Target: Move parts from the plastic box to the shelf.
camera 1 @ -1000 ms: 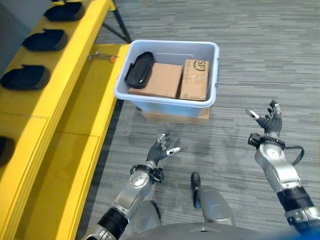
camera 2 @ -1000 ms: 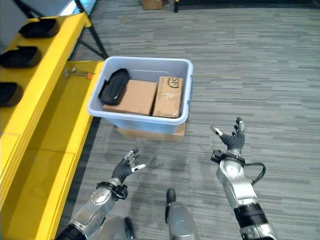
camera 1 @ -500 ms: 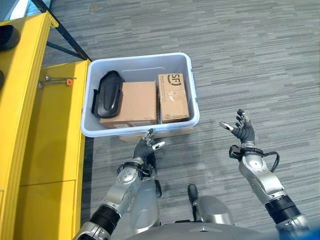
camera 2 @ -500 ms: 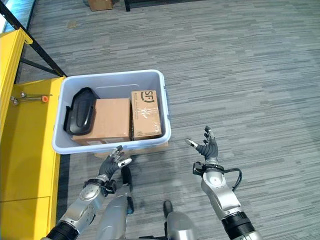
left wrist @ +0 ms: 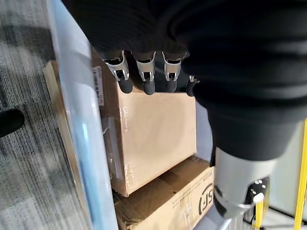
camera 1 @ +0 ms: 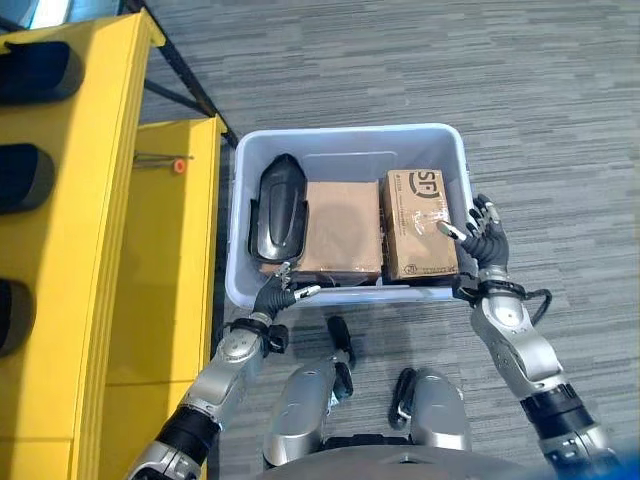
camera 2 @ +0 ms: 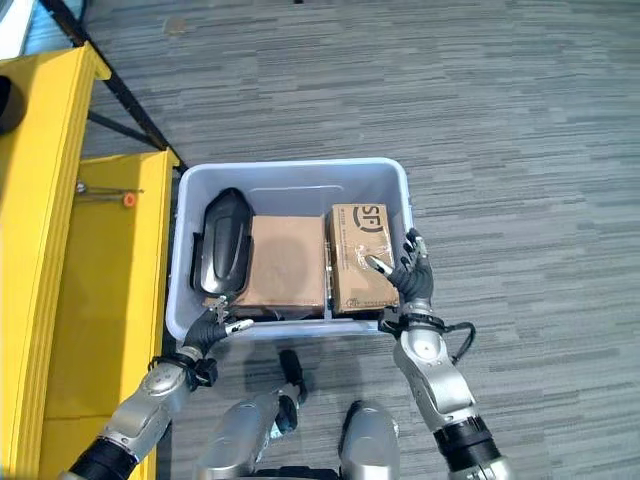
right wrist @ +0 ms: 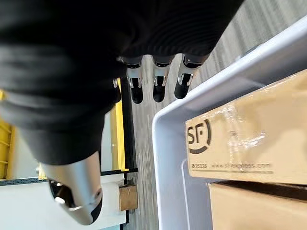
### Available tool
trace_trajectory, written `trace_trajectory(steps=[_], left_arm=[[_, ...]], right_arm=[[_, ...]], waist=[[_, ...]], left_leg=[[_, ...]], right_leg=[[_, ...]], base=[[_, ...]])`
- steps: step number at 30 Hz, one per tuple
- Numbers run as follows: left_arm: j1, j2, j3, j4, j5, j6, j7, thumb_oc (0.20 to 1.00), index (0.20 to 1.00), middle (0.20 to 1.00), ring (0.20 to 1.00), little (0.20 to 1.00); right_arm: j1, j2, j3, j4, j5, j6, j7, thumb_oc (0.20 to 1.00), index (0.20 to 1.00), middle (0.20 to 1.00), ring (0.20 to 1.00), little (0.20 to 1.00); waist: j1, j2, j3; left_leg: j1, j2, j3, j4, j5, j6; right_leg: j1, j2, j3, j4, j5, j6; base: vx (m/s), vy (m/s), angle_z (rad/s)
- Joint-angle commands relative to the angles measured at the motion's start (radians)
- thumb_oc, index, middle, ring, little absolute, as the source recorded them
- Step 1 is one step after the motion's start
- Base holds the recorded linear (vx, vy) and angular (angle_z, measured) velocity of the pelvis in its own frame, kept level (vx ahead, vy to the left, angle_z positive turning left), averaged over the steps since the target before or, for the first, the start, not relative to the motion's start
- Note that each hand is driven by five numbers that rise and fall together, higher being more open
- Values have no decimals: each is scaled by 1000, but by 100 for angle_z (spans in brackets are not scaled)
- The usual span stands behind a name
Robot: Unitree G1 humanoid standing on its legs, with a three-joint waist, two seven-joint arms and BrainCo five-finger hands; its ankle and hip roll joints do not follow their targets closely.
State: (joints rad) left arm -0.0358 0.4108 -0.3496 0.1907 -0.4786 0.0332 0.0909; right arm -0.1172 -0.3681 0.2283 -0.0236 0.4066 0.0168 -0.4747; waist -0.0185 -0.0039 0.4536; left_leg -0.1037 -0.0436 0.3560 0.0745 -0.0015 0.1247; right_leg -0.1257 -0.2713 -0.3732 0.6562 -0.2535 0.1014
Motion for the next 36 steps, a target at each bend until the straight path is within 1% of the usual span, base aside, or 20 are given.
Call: trace_trajectory(steps=[1,3,5,8,9,14,17,19,20,21,22,24,25,26,27,29,30,32,34,36], left_arm=[[45,-28,-57,-44,44,-67,25,1000,1000,1000,1000,1000],[18,-28,-58,-52,-3,-51,21,1000,1000,1000,1000,1000],[7,-37,-71,-49,-27,-57,9,1000,1000,1000,1000,1000],[11,-48,-79,-48,-27,-76,13,1000,1000,1000,1000,1000],[19,-50,-72,-52,-37,-93,38,1000,1000,1000,1000,1000],[28,-40,-51,-66,-35,-93,50,1000,1000,1000,1000,1000],[42,-29,-36,-88,-36,-93,44,1000,1000,1000,1000,1000],[41,-32,-34,-90,-31,-89,41,1000,1000,1000,1000,1000],[42,-39,-36,-89,-31,-84,42,1000,1000,1000,1000,1000],[44,-46,-37,-92,-32,-75,47,1000,1000,1000,1000,1000],[47,-52,-41,-84,-40,-81,44,1000,1000,1000,1000,1000],[50,-59,-44,-79,-55,-89,38,1000,1000,1000,1000,1000],[50,-60,-45,-81,-61,-91,37,1000,1000,1000,1000,1000],[48,-64,-45,-77,-77,-96,33,1000,1000,1000,1000,1000],[44,-68,-43,-73,-91,-92,31,1000,1000,1000,1000,1000],[25,-57,-45,-53,-115,-86,10,1000,1000,1000,1000,1000],[24,-57,-45,-53,-116,-86,9,1000,1000,1000,1000,1000],[13,-45,-60,-46,-121,-78,-14,1000,1000,1000,1000,1000],[14,-35,-69,-41,-125,-82,-27,1000,1000,1000,1000,1000],[12,-26,-79,-53,-116,-93,-23,1000,1000,1000,1000,1000]], right_arm=[[28,-35,-20,-29,-8,-70,1,1000,1000,1000,1000,1000],[19,-41,-13,-29,-10,-65,-29,1000,1000,1000,1000,1000],[8,-39,-7,-12,-25,-62,-51,1000,1000,1000,1000,1000],[4,-43,-8,11,-34,-67,-52,1000,1000,1000,1000,1000],[14,-48,-19,10,-47,-77,-28,1000,1000,1000,1000,1000],[23,-59,-22,-23,-127,-95,-6,1000,1000,1000,1000,1000],[11,-72,-10,-29,-141,-83,5,1000,1000,1000,1000,1000],[-2,-75,-4,-20,-131,-74,10,1000,1000,1000,1000,1000],[-7,-76,-1,-13,-141,-72,20,1000,1000,1000,1000,1000],[-10,-77,1,-7,-160,-80,38,1000,1000,1000,1000,1000],[-22,-88,15,-10,-182,-82,51,1000,1000,1000,1000,1000],[-61,-113,41,-12,-231,-88,67,1000,1000,1000,1000,1000],[-86,-124,50,-13,-253,-86,73,1000,1000,1000,1000,1000],[-130,-145,59,-9,-278,-87,90,1000,1000,1000,1000,1000],[-164,-163,65,-9,-313,-99,112,1000,1000,1000,1000,1000],[-230,-188,85,-34,-381,-112,163,1000,1000,1000,1000,1000],[-230,-188,85,-33,-381,-112,163,1000,1000,1000,1000,1000],[-318,-222,112,-53,-404,-80,224,1000,1000,1000,1000,1000],[-382,-233,136,-52,-420,-69,257,1000,1000,1000,1000,1000],[-452,-252,170,-44,-454,-100,306,1000,1000,1000,1000,1000]], waist=[[-52,8,-50],[-53,18,-44],[-58,29,-43],[-67,38,-46],[-74,40,-51],[-72,49,-49],[-60,40,-38],[-61,34,-35],[-63,31,-39],[-66,27,-47],[-64,28,-58],[-54,34,-67],[-49,39,-66],[-43,52,-67],[-37,63,-66],[-33,84,-54],[-34,84,-54],[-23,96,-38],[-3,95,-25],[30,85,-4]], left_leg=[[-17,91,-27,25,-4,-118],[-32,77,-49,19,10,-129],[-33,66,-56,-9,23,-137],[-29,60,-52,-31,32,-138],[-32,60,-45,-34,31,-137],[-49,54,-35,-23,23,-130],[-81,63,-82,92,-22,-130],[-75,113,-73,125,-31,-147],[-62,156,-74,123,-14,-164],[-45,196,-84,106,16,-182],[-26,243,-118,76,76,-207],[-22,298,-181,37,159,-236],[-33,314,-207,38,195,-245],[-42,318,-224,31,198,-249],[-45,315,-220,16,192,-251],[-70,305,-185,21,175,-251],[-71,305,-185,22,175,-251],[-84,273,-182,42,135,-244],[-94,250,-184,35,98,-238],[-116,228,-187,33,67,-227]], right_leg=[[-117,203,73,-289,185,-27],[-110,217,82,-349,192,-36],[-94,231,100,-408,203,-37],[-81,243,122,-446,211,-41],[-77,246,128,-452,207,-41],[-80,247,118,-431,183,-49],[-103,221,134,-389,177,-60],[-109,203,121,-373,171,-65],[-107,193,113,-369,167,-68],[-110,186,110,-365,164,-71],[-121,177,114,-356,162,-74],[-141,162,134,-344,156,-75],[-147,157,142,-338,152,-78],[-162,146,147,-324,145,-80],[-167,135,142,-311,134,-77],[-186,110,125,-276,123,-72],[-187,110,125,-276,123,-72],[-208,86,124,-266,133,-59],[-219,72,119,-282,157,-41],[-225,59,105,-305,187,-19]], base=[[-1,-127,34],[-64,-110,76],[-31,-16,58],[-39,2,7],[-44,-37,-31],[-48,-84,-9],[-91,-32,7],[-69,43,-5],[-37,124,-3],[-21,260,8],[-18,323,25],[-46,412,15],[-80,471,-19],[-71,460,-40],[-79,439,-51],[-86,318,-38],[-102,250,-3],[-127,237,35],[-153,158,70],[-176,31,48]])
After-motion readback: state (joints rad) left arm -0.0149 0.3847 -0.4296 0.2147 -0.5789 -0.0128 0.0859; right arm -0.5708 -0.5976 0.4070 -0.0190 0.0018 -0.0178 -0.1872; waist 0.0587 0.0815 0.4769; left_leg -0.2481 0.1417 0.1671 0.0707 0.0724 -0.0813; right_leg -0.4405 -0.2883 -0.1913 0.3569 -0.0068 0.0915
